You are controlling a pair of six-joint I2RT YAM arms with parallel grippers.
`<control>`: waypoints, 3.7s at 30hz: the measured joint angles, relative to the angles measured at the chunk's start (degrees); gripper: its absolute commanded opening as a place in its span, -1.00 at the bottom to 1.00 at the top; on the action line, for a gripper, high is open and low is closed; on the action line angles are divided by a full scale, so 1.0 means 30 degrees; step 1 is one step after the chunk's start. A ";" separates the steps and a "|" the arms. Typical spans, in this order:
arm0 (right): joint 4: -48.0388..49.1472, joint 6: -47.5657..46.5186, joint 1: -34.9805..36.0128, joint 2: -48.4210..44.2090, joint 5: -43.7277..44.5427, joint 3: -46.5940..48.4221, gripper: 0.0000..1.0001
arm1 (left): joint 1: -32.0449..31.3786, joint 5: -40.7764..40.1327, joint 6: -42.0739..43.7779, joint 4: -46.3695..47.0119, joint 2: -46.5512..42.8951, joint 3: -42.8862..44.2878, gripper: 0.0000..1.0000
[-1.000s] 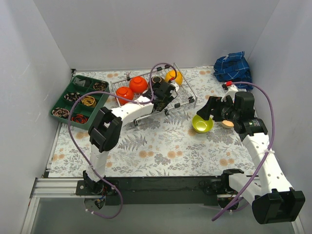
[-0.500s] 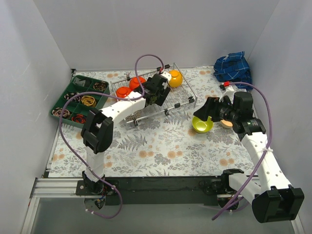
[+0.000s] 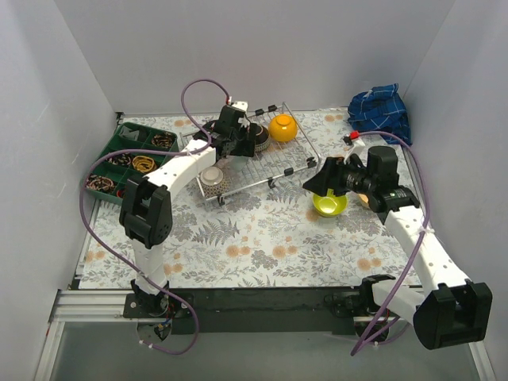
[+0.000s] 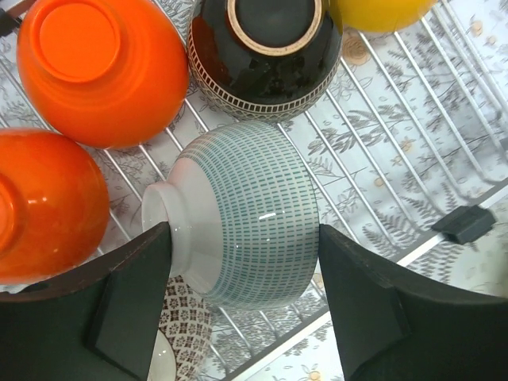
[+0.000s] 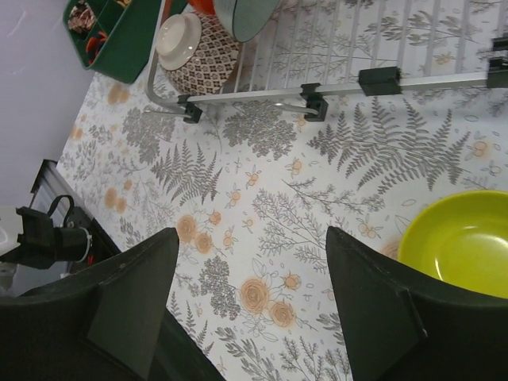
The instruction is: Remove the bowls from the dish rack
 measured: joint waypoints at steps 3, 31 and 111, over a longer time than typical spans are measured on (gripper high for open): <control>0.1035 0.0270 0.0947 0.0787 -0.0160 -0.0007 0.64 | 0.0415 0.0816 -0.1195 0.0058 -0.0211 0.0000 -1.00; 0.5078 -0.1166 0.4597 0.7351 -0.0248 0.5625 0.60 | 0.1931 0.9908 -1.6109 0.9173 -0.6761 -0.9267 -1.00; -0.5049 -0.4838 1.1679 0.9056 1.8615 0.1166 -0.97 | 0.1654 -0.0036 -0.4962 0.0619 -1.8374 -1.3945 0.96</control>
